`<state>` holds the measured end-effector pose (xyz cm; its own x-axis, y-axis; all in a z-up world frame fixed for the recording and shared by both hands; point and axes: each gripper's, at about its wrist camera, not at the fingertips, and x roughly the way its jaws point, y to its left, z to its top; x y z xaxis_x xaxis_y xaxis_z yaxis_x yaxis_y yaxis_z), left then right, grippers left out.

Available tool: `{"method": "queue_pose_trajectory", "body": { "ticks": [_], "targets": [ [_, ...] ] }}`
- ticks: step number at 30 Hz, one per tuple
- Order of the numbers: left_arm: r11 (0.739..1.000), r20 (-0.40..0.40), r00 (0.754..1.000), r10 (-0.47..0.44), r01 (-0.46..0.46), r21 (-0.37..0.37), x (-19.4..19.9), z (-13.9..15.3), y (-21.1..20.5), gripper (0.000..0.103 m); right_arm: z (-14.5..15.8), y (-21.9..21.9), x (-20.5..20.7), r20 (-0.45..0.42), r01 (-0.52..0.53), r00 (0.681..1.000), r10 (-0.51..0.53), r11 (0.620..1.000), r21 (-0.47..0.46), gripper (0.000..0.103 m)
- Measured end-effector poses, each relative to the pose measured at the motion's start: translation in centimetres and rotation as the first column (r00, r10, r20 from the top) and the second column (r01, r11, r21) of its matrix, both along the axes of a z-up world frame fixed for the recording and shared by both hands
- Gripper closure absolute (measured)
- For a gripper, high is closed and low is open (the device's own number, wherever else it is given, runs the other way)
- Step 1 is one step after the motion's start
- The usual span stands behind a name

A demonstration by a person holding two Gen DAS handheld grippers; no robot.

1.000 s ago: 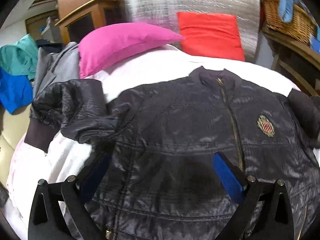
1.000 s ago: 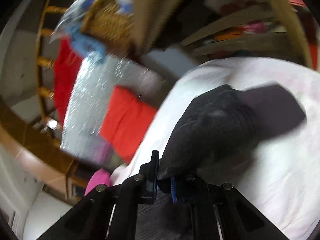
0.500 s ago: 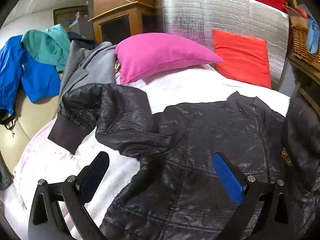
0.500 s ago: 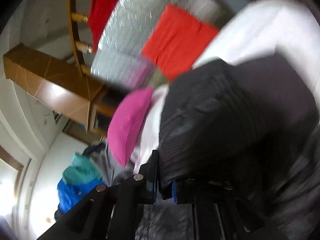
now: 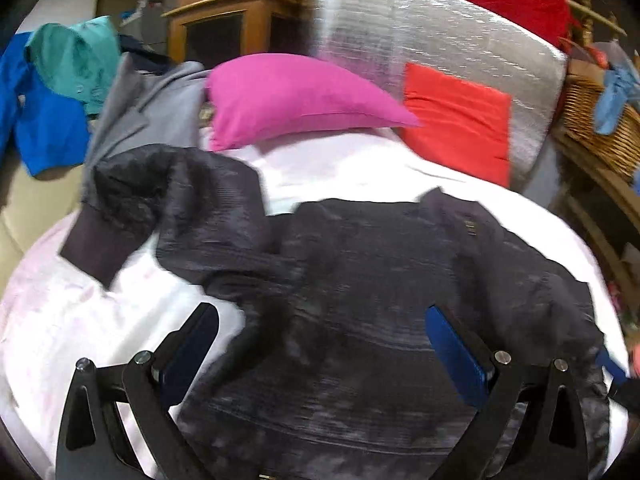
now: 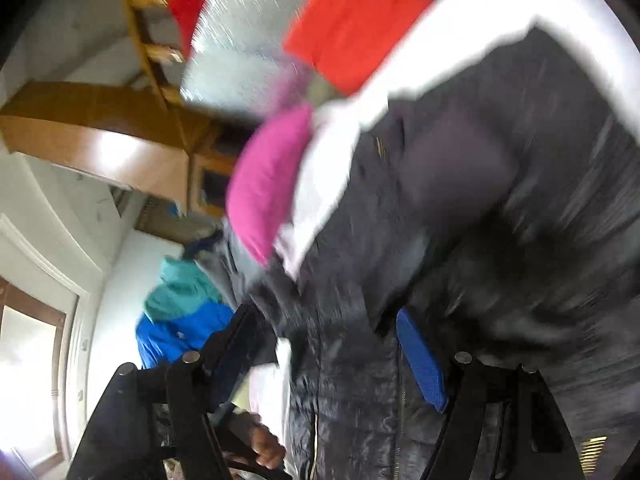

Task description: Fold large clothes

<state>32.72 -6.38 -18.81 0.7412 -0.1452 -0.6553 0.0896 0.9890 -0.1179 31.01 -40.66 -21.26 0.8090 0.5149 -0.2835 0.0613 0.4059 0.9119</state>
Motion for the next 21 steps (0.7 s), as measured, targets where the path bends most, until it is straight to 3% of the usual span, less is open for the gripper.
{"method": "queue_pose_trajectory", "body": {
  "ticks": [2, 6, 9, 14, 17, 19, 20, 21],
  "targets": [
    [0.998, -0.001, 0.998, -0.069, 0.069, 0.003, -0.6, 0.1, -1.8, 0.0, 0.1, -3.7, -1.6, -0.001, 0.154, 0.988, -0.154, 0.988, -0.016, 0.027],
    [0.984, -0.016, 0.984, -0.176, 0.176, 0.035, -1.9, -0.3, -6.1, 0.0, -2.1, -7.4, -2.3, -0.108, 0.367, 0.918, -0.382, 0.92, -0.136, 0.027],
    [0.966, -0.061, 0.968, -0.241, 0.246, 0.078, -2.2, -1.0, -10.1, 0.0, -4.5, -8.8, -0.9, -0.196, 0.368, 0.906, -0.374, 0.927, -0.07, 0.041],
    [0.938, -0.048, 0.955, -0.294, 0.297, 0.181, -2.1, -1.7, -15.1, 0.0, -5.4, -9.9, -0.1, -0.267, 0.371, 0.871, -0.412, 0.909, -0.19, 0.042],
    [0.922, -0.076, 0.94, -0.331, 0.34, 0.185, -1.9, -2.9, -17.0, 0.0, -6.3, -10.6, -0.1, -0.283, 0.383, 0.864, -0.417, 0.908, -0.17, 0.042],
    [0.917, -0.077, 0.937, -0.34, 0.349, 0.196, -1.7, -3.3, -17.7, 0.0, -7.0, -10.4, 0.3, -0.291, 0.362, 0.875, -0.387, 0.922, -0.136, 0.042],
    [0.914, -0.079, 0.936, -0.344, 0.353, 0.202, -1.6, -3.4, -17.9, 0.003, -7.5, -10.5, 0.2, -0.292, 0.348, 0.882, -0.37, 0.929, -0.125, 0.042],
    [0.912, -0.076, 0.934, -0.349, 0.358, 0.2, -1.6, -3.5, -17.9, 0.014, -7.7, -10.3, 0.5, -0.297, 0.332, 0.887, -0.353, 0.936, -0.12, 0.042]
  ]
}}
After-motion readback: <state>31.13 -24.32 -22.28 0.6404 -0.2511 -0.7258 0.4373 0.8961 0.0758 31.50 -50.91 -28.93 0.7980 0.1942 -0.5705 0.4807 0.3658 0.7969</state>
